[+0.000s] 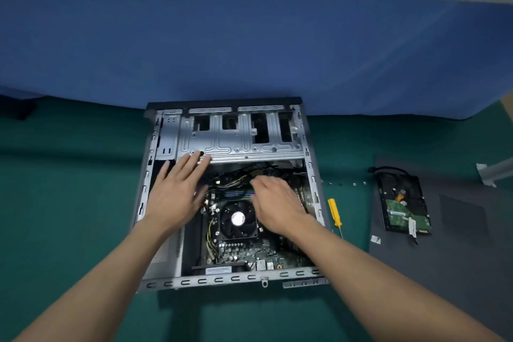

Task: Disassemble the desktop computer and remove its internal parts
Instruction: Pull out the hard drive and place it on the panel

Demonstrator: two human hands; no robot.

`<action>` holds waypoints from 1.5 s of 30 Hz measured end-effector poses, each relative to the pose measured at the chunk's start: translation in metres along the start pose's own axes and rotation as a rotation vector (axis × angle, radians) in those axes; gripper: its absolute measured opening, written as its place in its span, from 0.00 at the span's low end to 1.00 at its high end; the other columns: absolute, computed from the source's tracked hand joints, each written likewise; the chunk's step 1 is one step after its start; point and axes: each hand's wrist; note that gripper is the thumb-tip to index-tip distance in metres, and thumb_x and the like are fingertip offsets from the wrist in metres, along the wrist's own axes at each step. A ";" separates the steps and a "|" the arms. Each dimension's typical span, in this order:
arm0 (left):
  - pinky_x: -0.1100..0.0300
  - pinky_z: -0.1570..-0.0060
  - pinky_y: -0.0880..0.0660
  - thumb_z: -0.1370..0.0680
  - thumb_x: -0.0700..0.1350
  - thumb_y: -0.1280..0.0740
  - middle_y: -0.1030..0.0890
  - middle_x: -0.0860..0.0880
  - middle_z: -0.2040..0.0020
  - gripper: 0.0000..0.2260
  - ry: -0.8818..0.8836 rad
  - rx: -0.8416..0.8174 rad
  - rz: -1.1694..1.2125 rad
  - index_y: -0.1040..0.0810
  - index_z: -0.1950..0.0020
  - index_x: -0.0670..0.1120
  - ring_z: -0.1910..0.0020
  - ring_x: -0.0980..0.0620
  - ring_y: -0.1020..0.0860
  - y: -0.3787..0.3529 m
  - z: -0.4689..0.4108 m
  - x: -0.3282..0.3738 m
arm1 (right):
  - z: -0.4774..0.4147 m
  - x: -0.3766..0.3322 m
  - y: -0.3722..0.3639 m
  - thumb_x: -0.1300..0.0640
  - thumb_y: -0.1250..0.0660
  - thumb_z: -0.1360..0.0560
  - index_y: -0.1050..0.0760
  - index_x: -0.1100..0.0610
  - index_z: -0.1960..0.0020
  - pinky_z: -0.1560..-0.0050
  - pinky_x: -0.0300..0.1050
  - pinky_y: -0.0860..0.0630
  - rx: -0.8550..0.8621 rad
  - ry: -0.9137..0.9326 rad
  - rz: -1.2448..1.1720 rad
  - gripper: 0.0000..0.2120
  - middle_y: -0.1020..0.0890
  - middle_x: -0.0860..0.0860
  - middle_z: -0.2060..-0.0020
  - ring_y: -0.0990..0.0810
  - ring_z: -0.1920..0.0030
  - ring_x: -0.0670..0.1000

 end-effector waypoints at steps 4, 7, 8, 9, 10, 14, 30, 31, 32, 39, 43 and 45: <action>0.40 0.26 0.50 0.20 0.61 0.44 0.57 0.43 0.21 0.27 -0.057 -0.063 -0.088 0.52 0.24 0.66 0.22 0.41 0.57 -0.009 0.000 0.003 | -0.029 0.000 -0.010 0.52 0.44 0.19 0.34 0.59 0.32 0.31 0.53 0.40 -0.099 -0.148 0.046 0.18 0.23 0.54 0.41 0.26 0.39 0.55; 0.35 0.28 0.52 0.21 0.63 0.44 0.64 0.37 0.23 0.24 0.014 -0.107 -0.147 0.44 0.25 0.66 0.25 0.33 0.64 -0.015 -0.003 0.021 | -0.040 -0.005 -0.020 0.53 0.46 0.19 0.35 0.57 0.34 0.36 0.52 0.42 -0.228 -0.206 0.066 0.16 0.22 0.54 0.44 0.24 0.43 0.55; 0.33 0.30 0.52 0.21 0.62 0.43 0.67 0.35 0.24 0.25 0.047 -0.121 -0.175 0.44 0.25 0.66 0.27 0.31 0.66 -0.017 -0.004 0.027 | -0.042 -0.005 -0.022 0.54 0.45 0.20 0.35 0.57 0.35 0.38 0.52 0.42 -0.235 -0.220 0.066 0.15 0.21 0.53 0.46 0.24 0.44 0.55; 0.32 0.31 0.52 0.21 0.59 0.42 0.69 0.33 0.26 0.25 0.072 -0.139 -0.216 0.46 0.25 0.66 0.28 0.29 0.68 -0.020 -0.005 0.032 | -0.044 -0.005 -0.024 0.56 0.45 0.21 0.35 0.57 0.35 0.39 0.52 0.41 -0.230 -0.236 0.052 0.15 0.21 0.52 0.49 0.23 0.45 0.56; 0.30 0.32 0.51 0.20 0.57 0.41 0.71 0.32 0.27 0.26 0.085 -0.159 -0.263 0.47 0.25 0.66 0.30 0.27 0.69 -0.021 -0.005 0.035 | -0.046 -0.004 -0.024 0.56 0.45 0.21 0.35 0.56 0.36 0.40 0.52 0.41 -0.218 -0.247 0.035 0.14 0.21 0.51 0.53 0.23 0.46 0.56; 0.27 0.34 0.48 0.19 0.52 0.43 0.74 0.27 0.32 0.26 0.053 -0.221 -0.369 0.49 0.25 0.68 0.33 0.22 0.71 -0.020 -0.005 0.036 | -0.061 0.003 -0.018 0.53 0.46 0.20 0.32 0.54 0.56 0.46 0.52 0.35 -0.159 -0.323 0.012 0.09 0.26 0.51 0.60 0.24 0.52 0.58; 0.43 0.43 0.28 0.17 0.54 0.42 0.68 0.27 0.29 0.14 0.061 -0.165 -0.299 0.18 0.46 0.53 0.28 0.23 0.58 -0.014 -0.003 0.036 | -0.118 0.012 -0.040 0.53 0.43 0.23 0.28 0.58 0.36 0.43 0.50 0.30 -0.443 -0.355 0.191 0.18 0.27 0.61 0.35 0.26 0.39 0.62; 0.43 0.43 0.28 0.18 0.53 0.41 0.67 0.27 0.29 0.14 0.064 -0.167 -0.295 0.17 0.51 0.51 0.28 0.23 0.58 -0.014 -0.003 0.035 | -0.118 0.012 -0.040 0.52 0.44 0.24 0.28 0.57 0.37 0.45 0.49 0.30 -0.413 -0.325 0.193 0.19 0.26 0.60 0.36 0.25 0.40 0.62; 0.43 0.43 0.28 0.18 0.52 0.40 0.67 0.27 0.28 0.14 0.067 -0.168 -0.292 0.17 0.54 0.50 0.28 0.23 0.57 -0.015 -0.003 0.035 | -0.118 0.011 -0.041 0.49 0.47 0.27 0.28 0.56 0.38 0.47 0.48 0.30 -0.375 -0.301 0.176 0.22 0.25 0.60 0.37 0.25 0.41 0.62; 0.45 0.45 0.27 0.20 0.46 0.38 0.65 0.29 0.26 0.14 0.074 -0.184 -0.225 0.24 0.66 0.47 0.28 0.23 0.58 -0.011 -0.003 0.035 | -0.117 0.013 -0.042 0.57 0.49 0.25 0.30 0.56 0.41 0.50 0.51 0.27 -0.312 -0.210 0.158 0.16 0.24 0.60 0.41 0.24 0.46 0.61; 0.46 0.46 0.27 0.22 0.43 0.38 0.65 0.29 0.26 0.14 0.087 -0.191 -0.211 0.30 0.69 0.46 0.28 0.23 0.59 -0.009 -0.003 0.036 | -0.116 0.015 -0.043 0.62 0.45 0.25 0.30 0.59 0.39 0.54 0.48 0.31 -0.303 -0.163 0.200 0.15 0.24 0.61 0.42 0.25 0.49 0.61; 0.47 0.46 0.27 0.22 0.43 0.37 0.65 0.28 0.26 0.14 0.084 -0.187 -0.216 0.29 0.69 0.46 0.28 0.23 0.60 -0.009 -0.003 0.036 | -0.119 0.016 -0.042 0.64 0.42 0.26 0.31 0.59 0.38 0.52 0.49 0.29 -0.308 -0.130 0.203 0.16 0.25 0.61 0.42 0.25 0.48 0.61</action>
Point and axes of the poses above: each hand's wrist, its own z-axis away from the middle knuckle, its own y-axis out of the back of the hand, x = y × z
